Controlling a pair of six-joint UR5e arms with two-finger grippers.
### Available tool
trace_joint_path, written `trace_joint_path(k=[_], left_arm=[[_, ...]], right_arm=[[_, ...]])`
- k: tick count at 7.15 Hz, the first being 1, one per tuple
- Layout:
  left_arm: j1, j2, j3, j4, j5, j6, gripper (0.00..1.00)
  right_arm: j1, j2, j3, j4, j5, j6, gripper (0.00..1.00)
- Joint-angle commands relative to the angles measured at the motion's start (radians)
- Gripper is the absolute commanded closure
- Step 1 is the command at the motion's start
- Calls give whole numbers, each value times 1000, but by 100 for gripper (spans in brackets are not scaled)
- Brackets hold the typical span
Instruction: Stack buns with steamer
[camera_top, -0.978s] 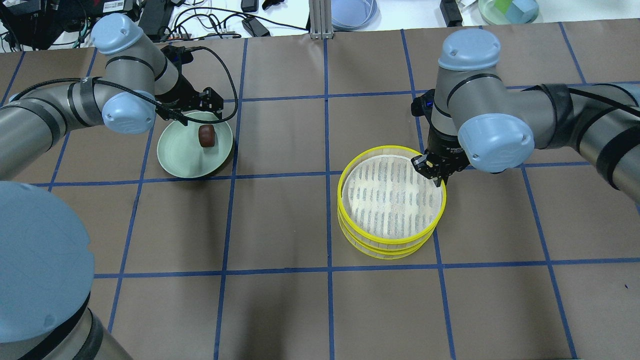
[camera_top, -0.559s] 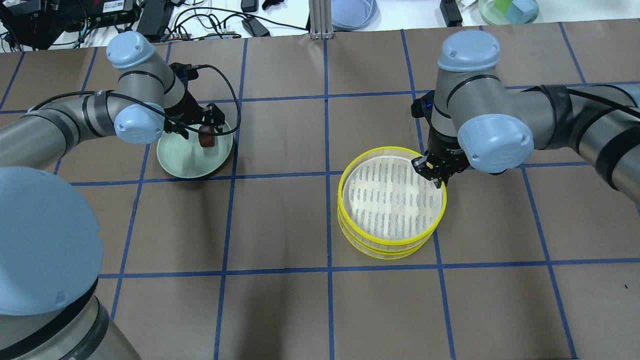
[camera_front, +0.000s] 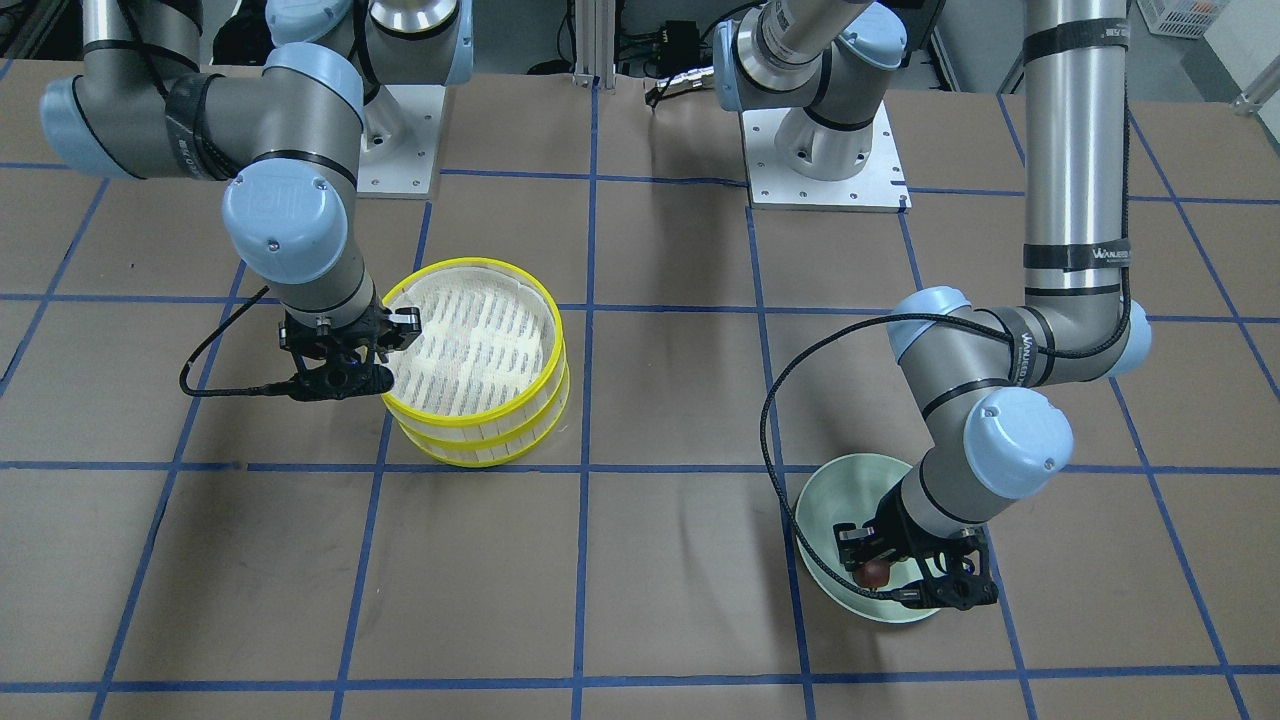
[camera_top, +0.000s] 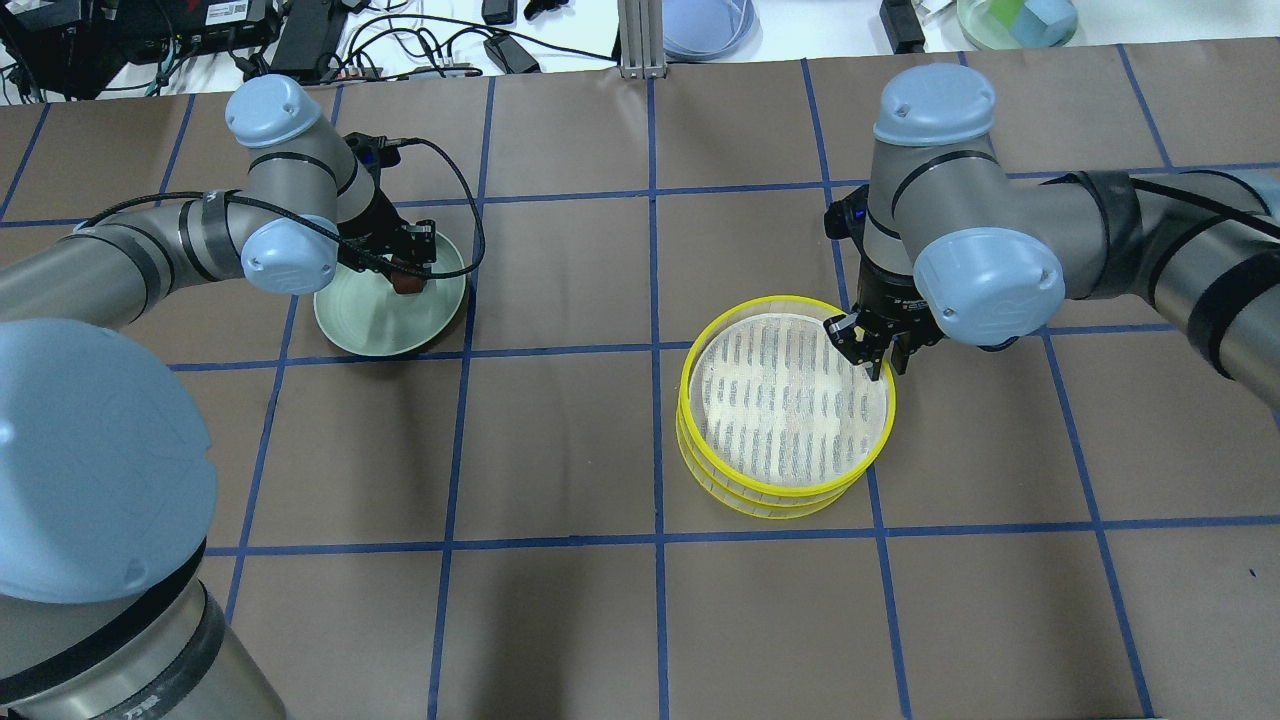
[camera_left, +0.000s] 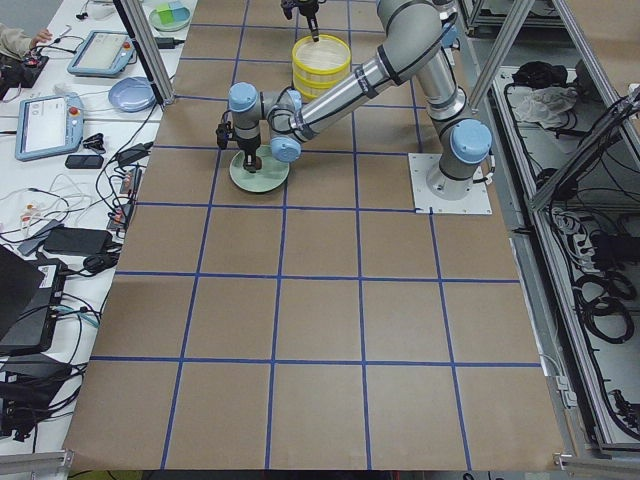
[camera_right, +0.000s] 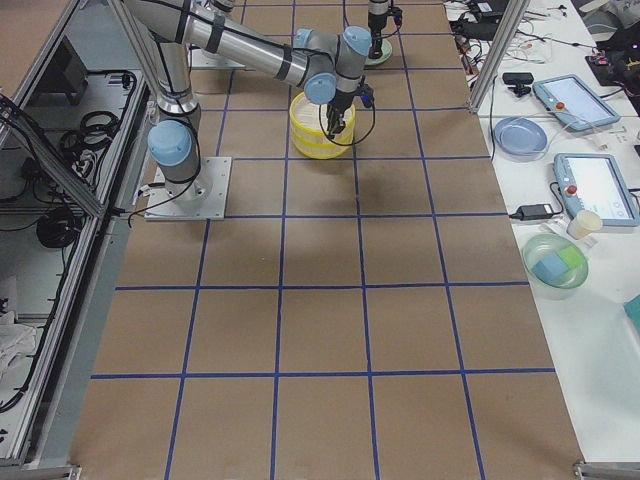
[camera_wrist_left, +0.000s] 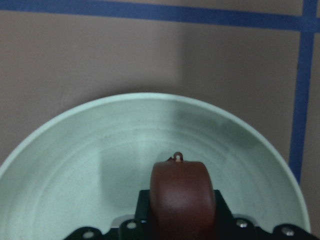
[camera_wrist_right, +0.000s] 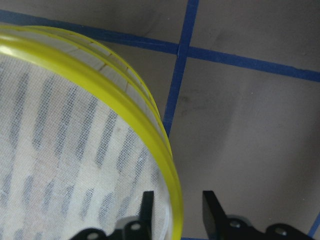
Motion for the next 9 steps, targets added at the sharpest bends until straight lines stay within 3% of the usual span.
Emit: trace_joint_path(k=[1,3,5,7,9], left_arm=[[0,16,14,3,-1,21,81],[-27,74,14,-11,32,17,82],[-113,174,8,-32,37,-64,84],[-214,294,8,-161,34,-223,83],[-383,351,14,-203,43,-468,83]], right_arm=[[-1,0,-2,0,1,6,24],[-1,-14,-50,-23,15,34,14],[-3,-57,-200,15,53,92,5],[-14,-184,-303,166,53,97,2],[-14,-229,-417,269,62,126,1]])
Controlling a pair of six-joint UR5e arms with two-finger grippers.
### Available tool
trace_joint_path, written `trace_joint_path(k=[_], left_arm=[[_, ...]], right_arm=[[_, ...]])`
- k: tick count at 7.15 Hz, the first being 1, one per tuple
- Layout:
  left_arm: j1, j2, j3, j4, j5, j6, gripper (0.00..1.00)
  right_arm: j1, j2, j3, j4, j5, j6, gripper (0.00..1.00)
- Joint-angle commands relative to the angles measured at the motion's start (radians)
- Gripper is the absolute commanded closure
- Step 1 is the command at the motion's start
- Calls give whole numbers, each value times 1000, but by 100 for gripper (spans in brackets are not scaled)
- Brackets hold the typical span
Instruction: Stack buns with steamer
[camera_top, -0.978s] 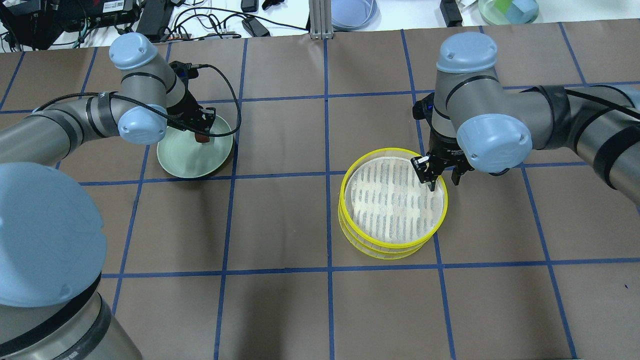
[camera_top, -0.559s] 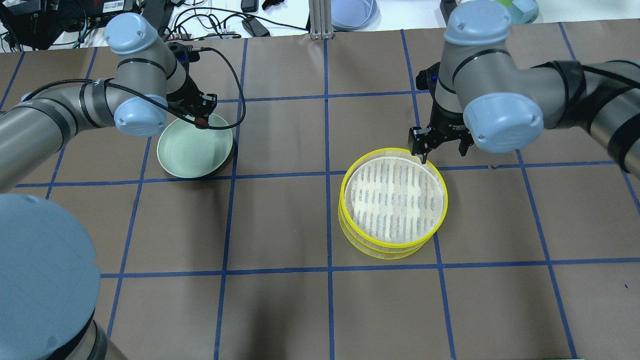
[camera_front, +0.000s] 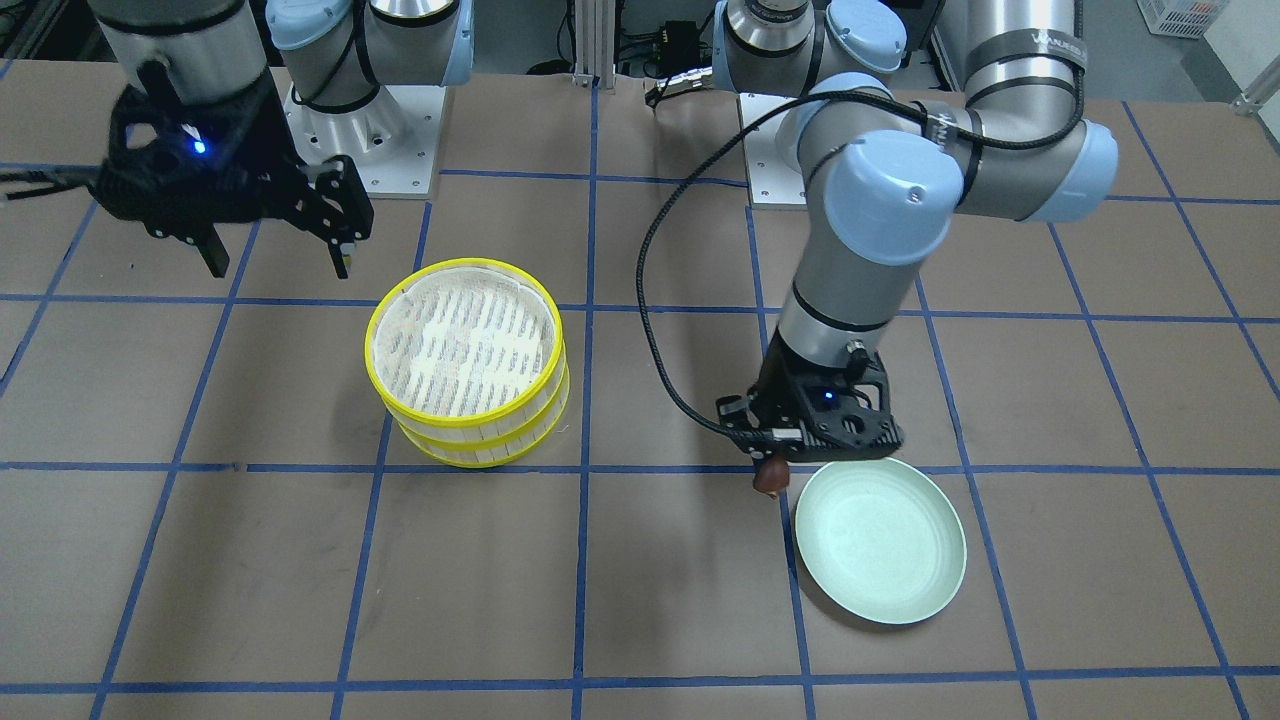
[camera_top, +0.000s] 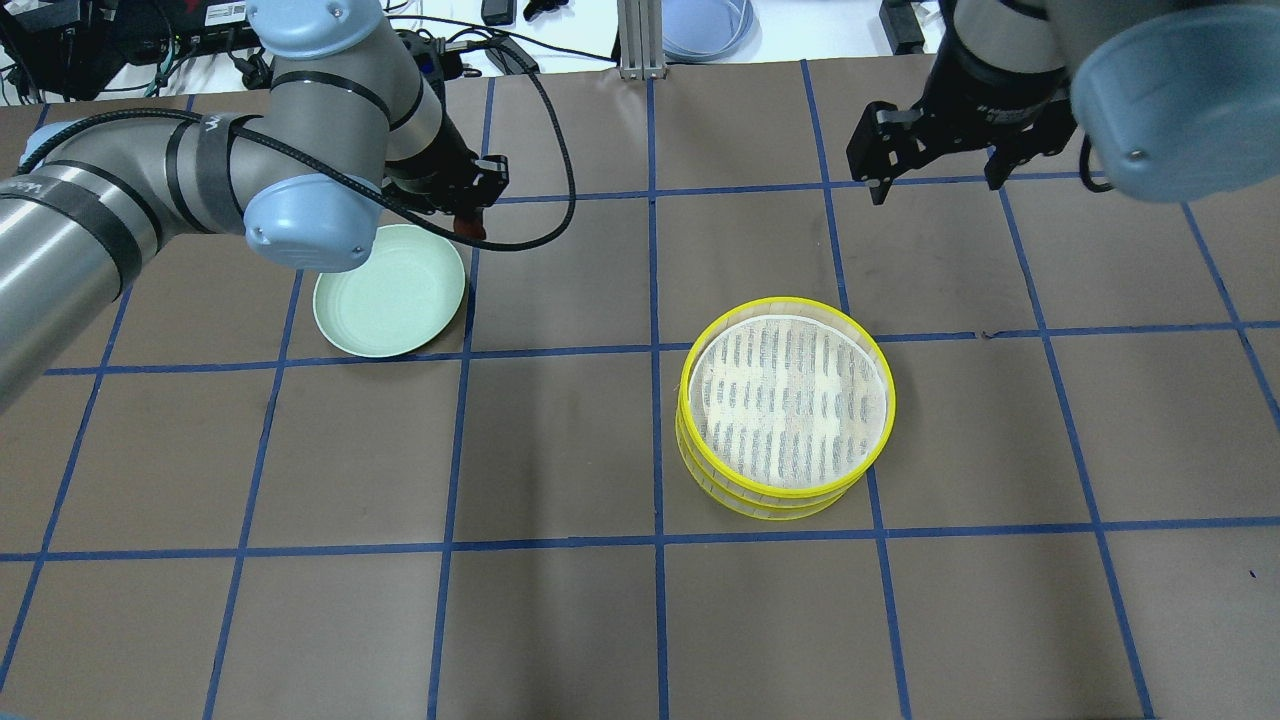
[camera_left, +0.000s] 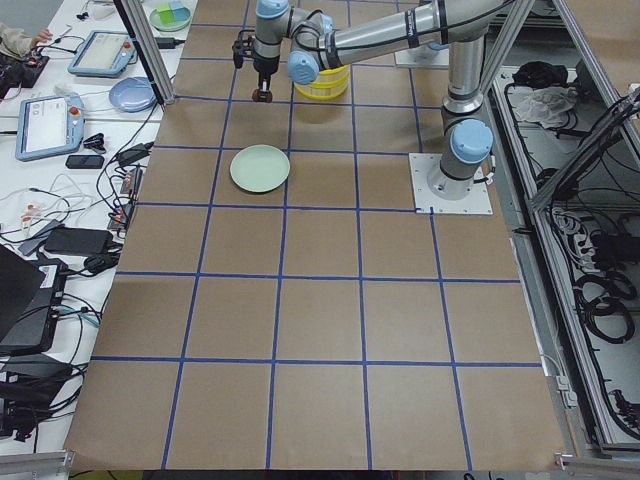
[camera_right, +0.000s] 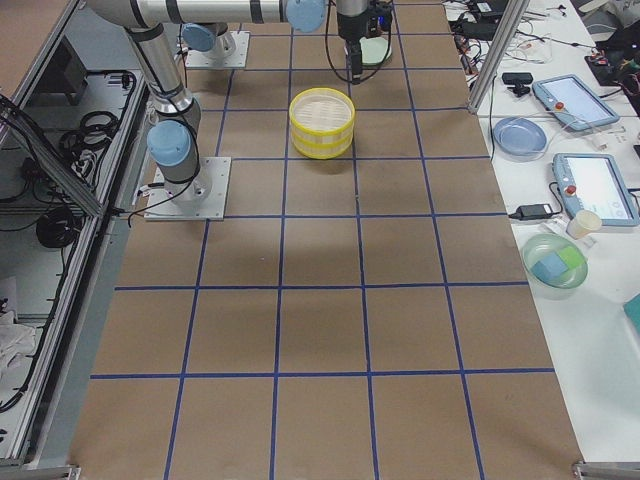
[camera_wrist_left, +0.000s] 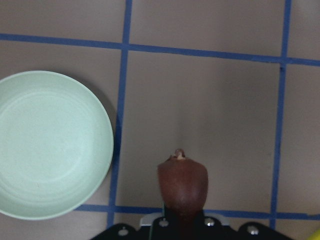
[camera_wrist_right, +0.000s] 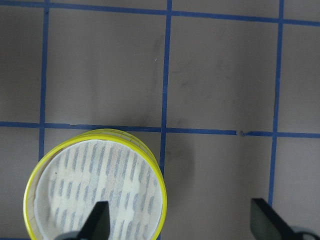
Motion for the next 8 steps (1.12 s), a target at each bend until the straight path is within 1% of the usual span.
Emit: trace_joint_path(k=[1,2,3,4,5,6,7,8], left_arm=[[-203,20,-9,-22,43,-256,84],[-298,2,-9,-8,75,-344,84],[-356,-3,3,11,72,-413,83],[-367,-3,3,30,63,-426,83],[-374,-21,-4,33,12,-488,82],[-391,-46,-7,30,-48,-527,64],[-401,-64,-7,36,-55,-536,52],[-413,-75,-7,42,-73,-575,25]], right_arm=[[-2,-29,-89,88,16,26,0],[-2,-35,-97,94,24,28,0],[2,-44,-97,94,53,28,0],[2,-44,-95,94,56,28,0],[2,-43,-91,94,54,28,0],[2,-47,-83,97,47,28,0],[2,-54,-82,94,47,28,0],[2,-55,-82,94,39,28,0]])
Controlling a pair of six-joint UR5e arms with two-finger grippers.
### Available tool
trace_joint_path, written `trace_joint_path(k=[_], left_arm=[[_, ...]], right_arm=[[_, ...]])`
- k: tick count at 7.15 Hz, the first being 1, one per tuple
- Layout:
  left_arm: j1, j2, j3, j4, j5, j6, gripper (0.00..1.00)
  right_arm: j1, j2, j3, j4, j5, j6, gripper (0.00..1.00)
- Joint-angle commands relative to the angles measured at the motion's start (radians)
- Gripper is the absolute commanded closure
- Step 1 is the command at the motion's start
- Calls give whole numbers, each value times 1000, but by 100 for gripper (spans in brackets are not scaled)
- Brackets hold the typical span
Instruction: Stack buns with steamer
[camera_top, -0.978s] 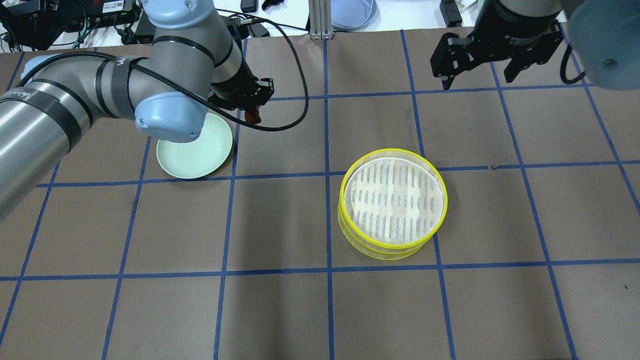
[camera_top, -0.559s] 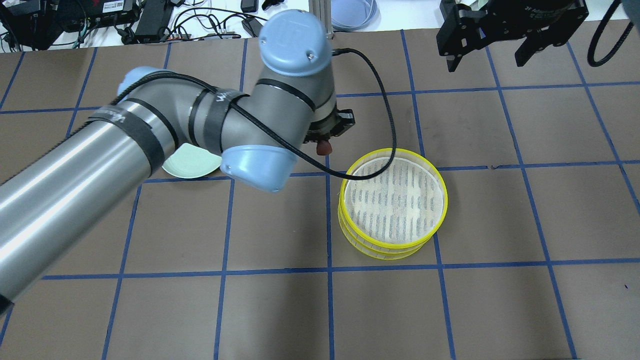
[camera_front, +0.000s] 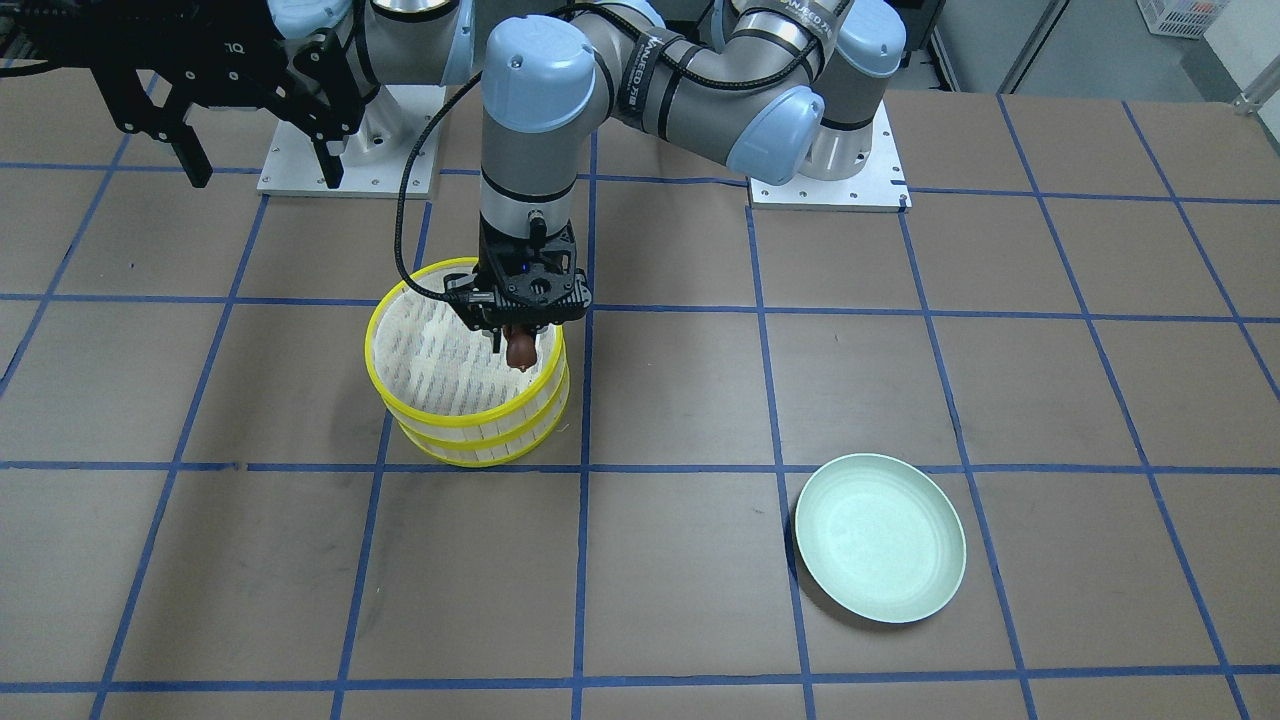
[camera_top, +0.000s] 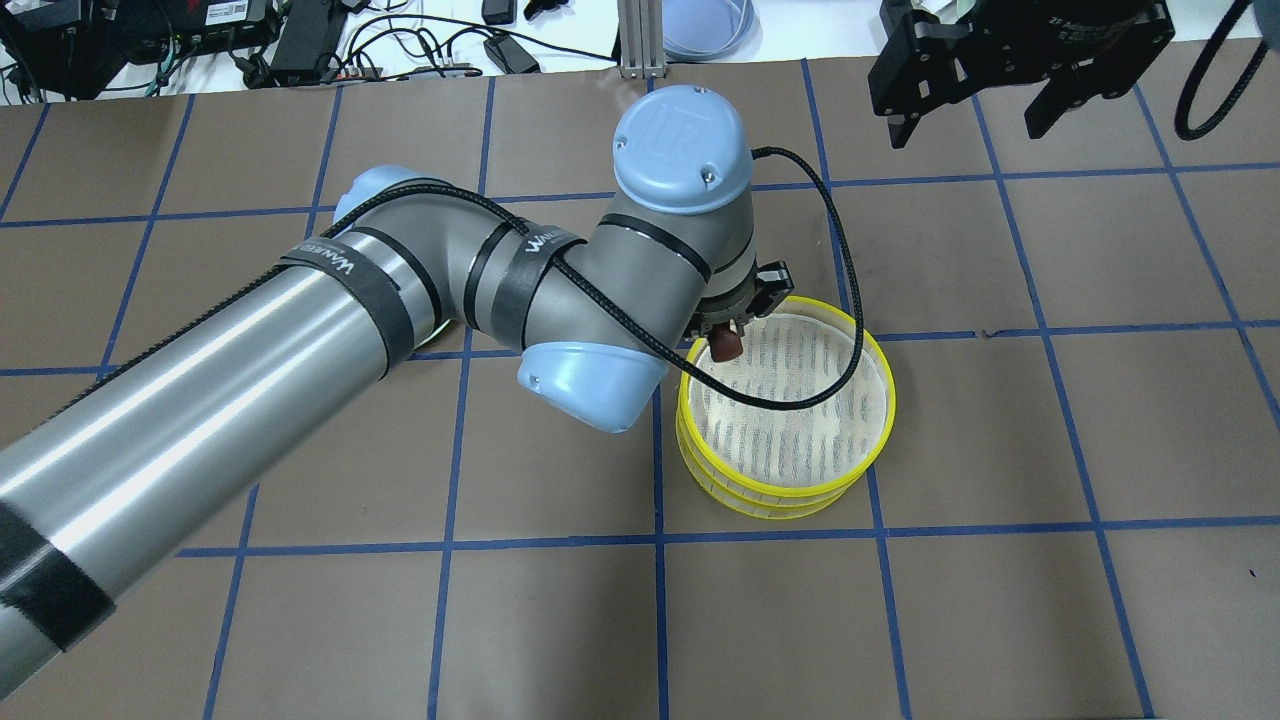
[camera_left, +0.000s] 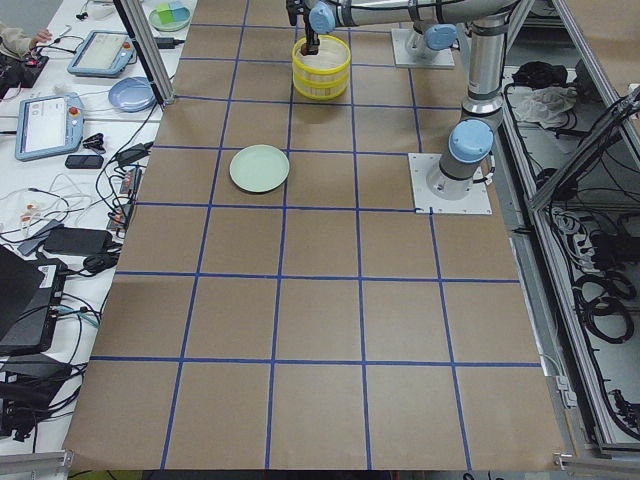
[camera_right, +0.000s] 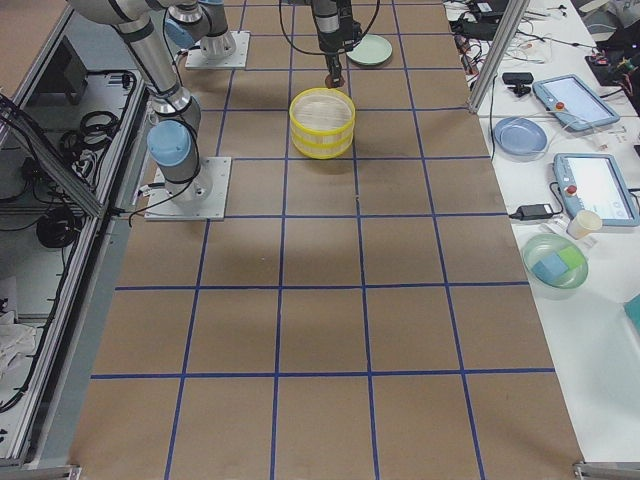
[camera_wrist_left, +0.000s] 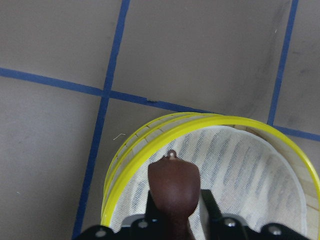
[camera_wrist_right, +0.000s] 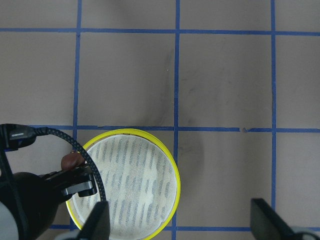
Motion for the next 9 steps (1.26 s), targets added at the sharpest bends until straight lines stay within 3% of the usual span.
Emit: trace_joint_path(k=[1,3,4,6,9], left_arm=[[-26,-17,-1,2,-37,-80,0],[-17,5,5,3,-25,-44,0],[25,38,11,-15,13,81,0],[209,116,15,-133,61,327,0],[505,239,123,-459,63,709,0]], right_arm=[[-2,-3,1,5,-9,2,0],[0,-3,1,2,-8,12,0],[0,-5,1,5,-6,85,0],[-2,-3,1,4,-9,87,0],[0,-3,1,1,-11,86,0]])
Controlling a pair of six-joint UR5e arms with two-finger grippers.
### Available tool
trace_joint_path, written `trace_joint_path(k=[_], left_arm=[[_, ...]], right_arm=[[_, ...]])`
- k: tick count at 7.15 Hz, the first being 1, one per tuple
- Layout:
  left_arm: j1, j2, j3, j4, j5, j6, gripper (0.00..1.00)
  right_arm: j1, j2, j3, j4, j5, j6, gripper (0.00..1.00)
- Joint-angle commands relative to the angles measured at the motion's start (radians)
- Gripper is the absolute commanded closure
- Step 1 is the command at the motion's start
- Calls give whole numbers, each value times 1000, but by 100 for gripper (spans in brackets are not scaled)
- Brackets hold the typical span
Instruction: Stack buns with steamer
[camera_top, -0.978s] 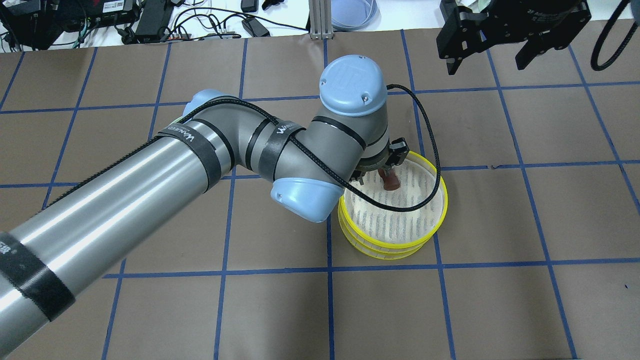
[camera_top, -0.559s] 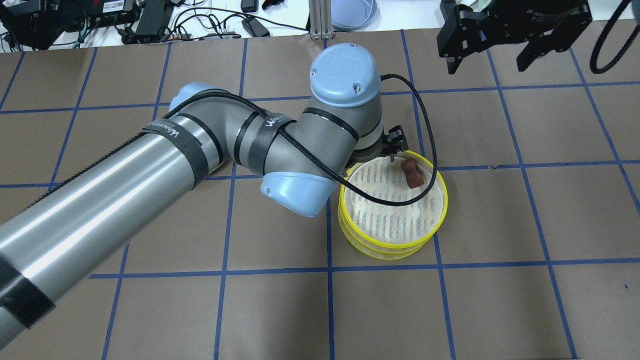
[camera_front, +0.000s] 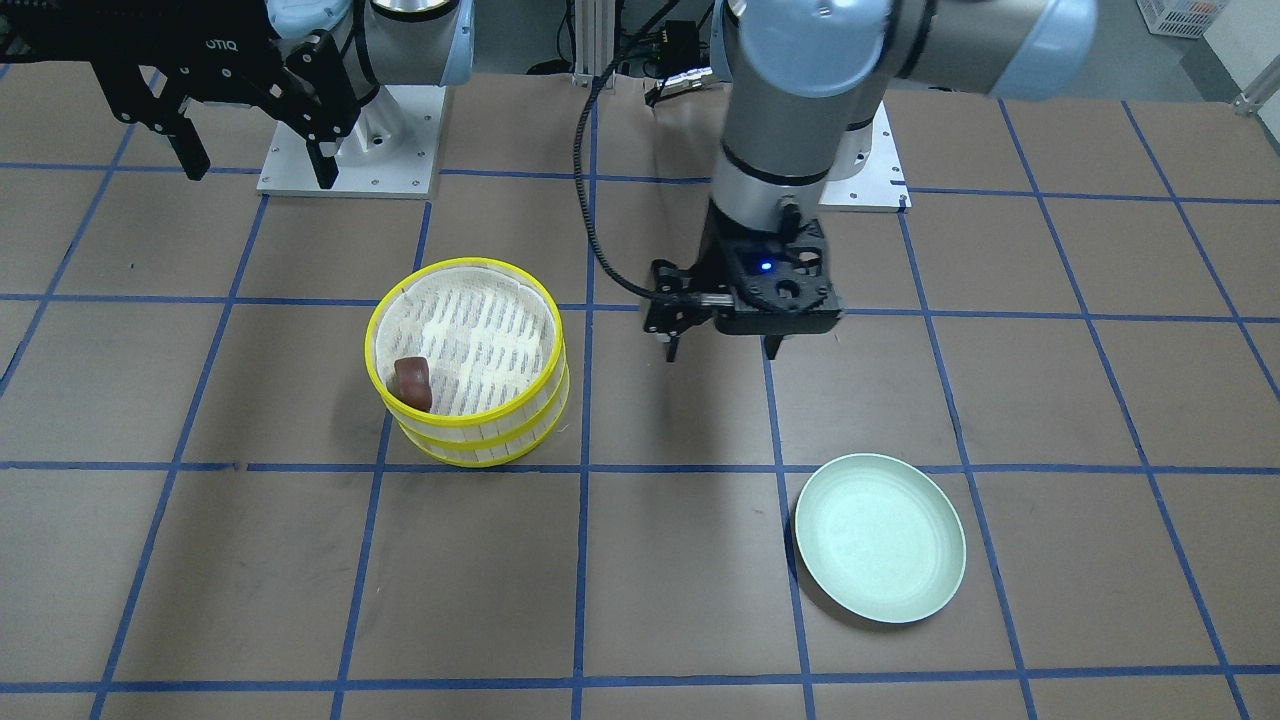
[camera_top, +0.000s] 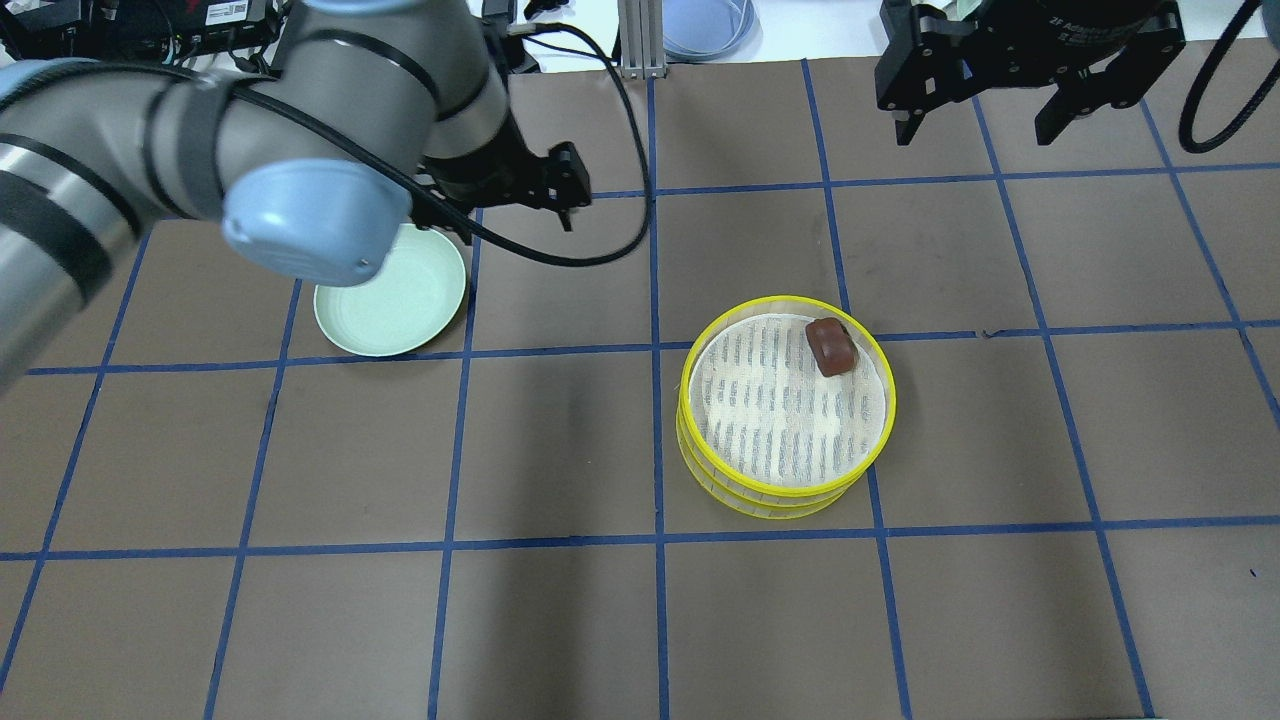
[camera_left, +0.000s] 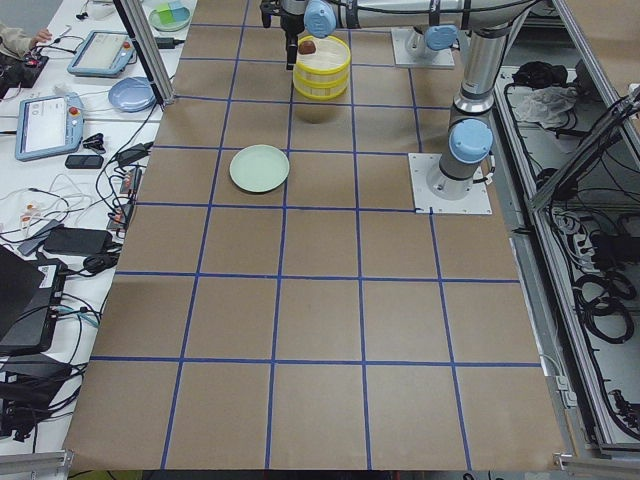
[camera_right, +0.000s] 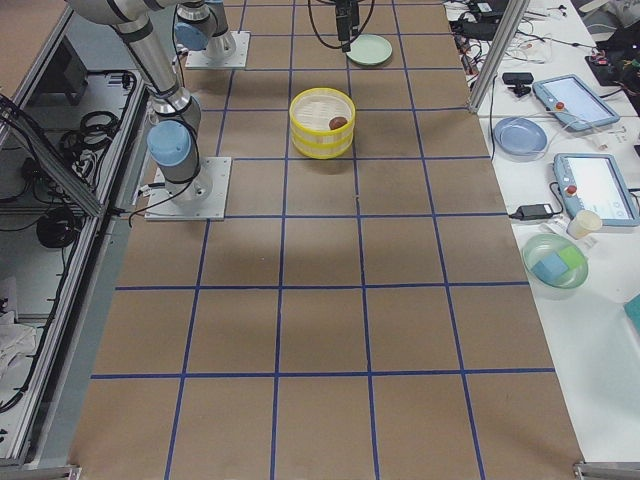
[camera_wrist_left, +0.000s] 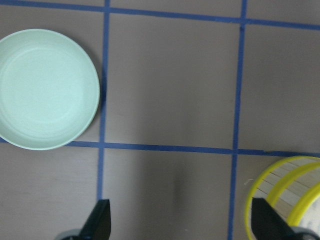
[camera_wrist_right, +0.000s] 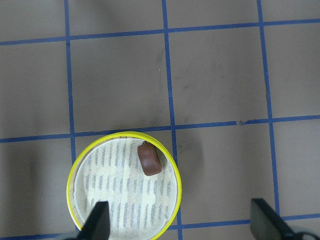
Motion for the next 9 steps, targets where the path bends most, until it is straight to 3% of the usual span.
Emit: trace_joint_path(k=[1,9], left_arm=[[158,80,76,-173,5,175,0],[153,121,80,-226,2,176,0]], right_arm=[[0,0,0,-4,0,-5,0],[0,0,2,-4,6,-8,0]])
